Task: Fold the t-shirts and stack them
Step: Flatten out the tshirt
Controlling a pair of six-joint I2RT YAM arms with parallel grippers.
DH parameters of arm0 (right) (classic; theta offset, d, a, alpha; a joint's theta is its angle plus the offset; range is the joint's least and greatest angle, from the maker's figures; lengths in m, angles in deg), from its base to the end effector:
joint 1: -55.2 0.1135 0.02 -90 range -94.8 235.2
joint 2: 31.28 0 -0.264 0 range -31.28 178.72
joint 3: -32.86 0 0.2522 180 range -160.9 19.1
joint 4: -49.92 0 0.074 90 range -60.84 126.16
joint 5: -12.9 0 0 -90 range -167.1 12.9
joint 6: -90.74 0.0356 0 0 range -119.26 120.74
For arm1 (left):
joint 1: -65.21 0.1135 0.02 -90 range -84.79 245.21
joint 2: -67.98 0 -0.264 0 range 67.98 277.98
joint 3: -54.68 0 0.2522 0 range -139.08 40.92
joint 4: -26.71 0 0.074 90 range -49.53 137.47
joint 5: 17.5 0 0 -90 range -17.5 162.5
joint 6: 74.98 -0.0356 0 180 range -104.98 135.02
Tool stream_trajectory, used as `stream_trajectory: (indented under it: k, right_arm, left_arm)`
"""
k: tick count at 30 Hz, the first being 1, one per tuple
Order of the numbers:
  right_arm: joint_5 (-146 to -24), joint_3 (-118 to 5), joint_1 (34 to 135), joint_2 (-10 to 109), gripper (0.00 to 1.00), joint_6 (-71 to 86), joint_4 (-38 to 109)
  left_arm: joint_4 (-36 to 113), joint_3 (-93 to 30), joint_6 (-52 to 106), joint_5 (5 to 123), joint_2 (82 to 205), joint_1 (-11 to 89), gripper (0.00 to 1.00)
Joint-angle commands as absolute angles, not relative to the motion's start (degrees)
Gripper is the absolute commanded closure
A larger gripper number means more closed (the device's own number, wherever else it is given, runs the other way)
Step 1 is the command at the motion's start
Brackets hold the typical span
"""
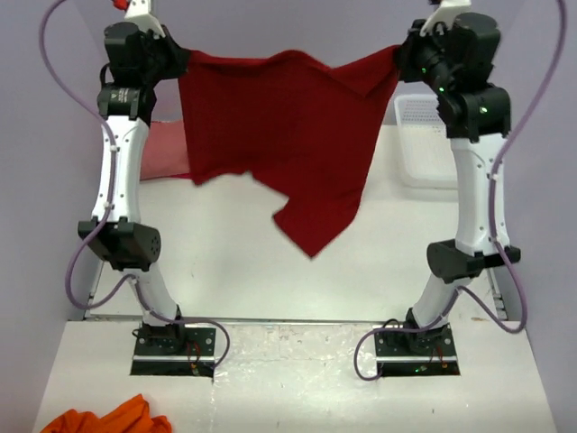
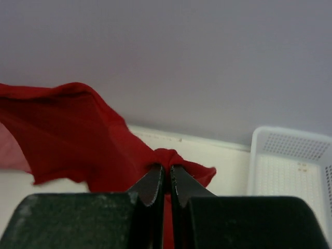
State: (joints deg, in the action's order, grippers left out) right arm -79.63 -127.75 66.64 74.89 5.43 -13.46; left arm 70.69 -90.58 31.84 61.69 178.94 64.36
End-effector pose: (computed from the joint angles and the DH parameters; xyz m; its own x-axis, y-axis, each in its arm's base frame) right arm 0.3412 0.0706 0.5552 -0.1715 0.0486 -0.9840 -0.2276 0.9698 0.0876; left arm 0.4300 -0.0131 0.4838 -0.2186 -0.2810 -0.9345 0.1423 0.9382 -0.3154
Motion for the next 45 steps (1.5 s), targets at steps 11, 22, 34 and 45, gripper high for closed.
stream_trajectory:
  k: [11,22,34,45]
  right_arm:
    - [-85.98,-100.31,65.74,51.34,1.00,15.84,-14.18]
    - [-80.97,-55.72,74.80,29.49,1.00,26.13,-17.01]
    - [-70.26,-68.65,74.80,27.17,1.00,22.90,-20.00]
    - [-77.53,-111.32,74.89,26.64,1.00,14.46,-23.61]
  left_arm:
    - [67.25,-63.44,33.21,54.92,150.86,64.06,1.00]
    - [69.74,-23.43,36.19,59.50,144.38,63.27,1.00]
    - [71.76,-27.26,36.20,53.17,134.61,62.48,1.00]
    - [66.75,-54.77,33.13,47.80,118.70,61.78,1.00]
